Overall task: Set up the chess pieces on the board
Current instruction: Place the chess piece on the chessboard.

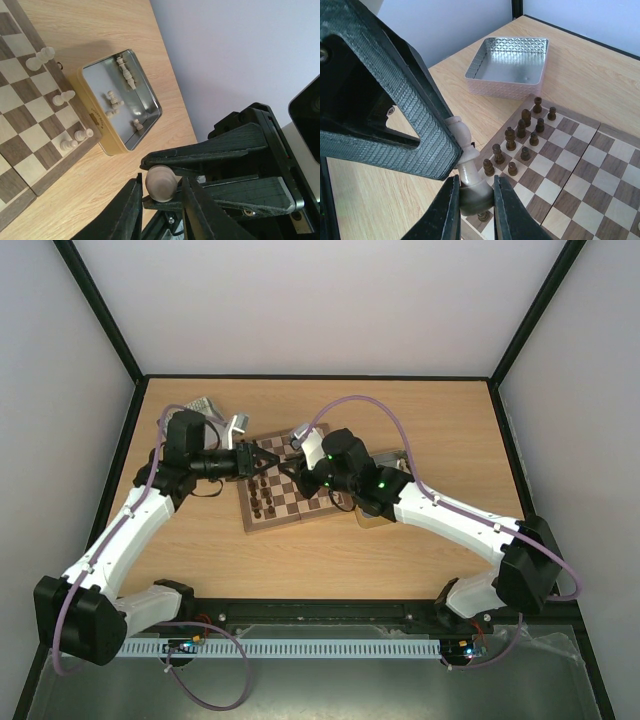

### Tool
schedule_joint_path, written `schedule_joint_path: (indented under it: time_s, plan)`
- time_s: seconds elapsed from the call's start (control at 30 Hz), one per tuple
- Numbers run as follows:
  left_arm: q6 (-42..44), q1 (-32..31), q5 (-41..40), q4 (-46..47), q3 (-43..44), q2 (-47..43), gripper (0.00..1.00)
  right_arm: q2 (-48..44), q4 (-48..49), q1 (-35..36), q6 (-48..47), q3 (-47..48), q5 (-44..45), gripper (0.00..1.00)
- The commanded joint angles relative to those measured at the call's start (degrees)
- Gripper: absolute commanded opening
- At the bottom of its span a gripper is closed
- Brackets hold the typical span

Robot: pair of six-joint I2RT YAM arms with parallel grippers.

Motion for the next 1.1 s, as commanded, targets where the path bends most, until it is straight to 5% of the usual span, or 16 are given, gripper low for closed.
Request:
schedule_joint_path:
  time_s: [0.0,0.1,0.37,0.5,0.6,0.77,1.07]
  plan:
    - [0.9,0.3,1.0,-0.6,1.3,0.3,0.29,-1.1,-0.5,0.1,-1.1,-0.8,-0.2,0.05]
    - [0.6,0.4,0.7,-0.3,1.5,0.2,0.29,-1.1,-0.7,0.0,-1.2,-0.8,-0.1,0.05]
    - [-1.2,0.5,1.0,2.1,-0.1,0.4,0.07,-1.1,-1.1,0.1,-0.7,-0.8,0.2,0.07]
    - [-0.3,0.5,-1.9,1.4,-0.2,0.4,0.07,-1.8,-0.8,0.0,1.3,-1.9,6.2,0.44]
    - [2.3,0.3,-7.9,-1.2,0.4,0.2,0.07,-4.0,-0.4,-0.2,2.3,-4.0,11.2,0.56]
    - [6.7,-2.7,-23.0,-5.0,1.2,1.0,0.07,-8.7,-0.8,-1.0,5.2,-8.2,21.6,0.61]
    - [9.5,-19.4,-47.0,-4.5,5.4,11.3,0.06,-16.8,-5.2,-4.5,21.3,-15.0,48.1,0.64]
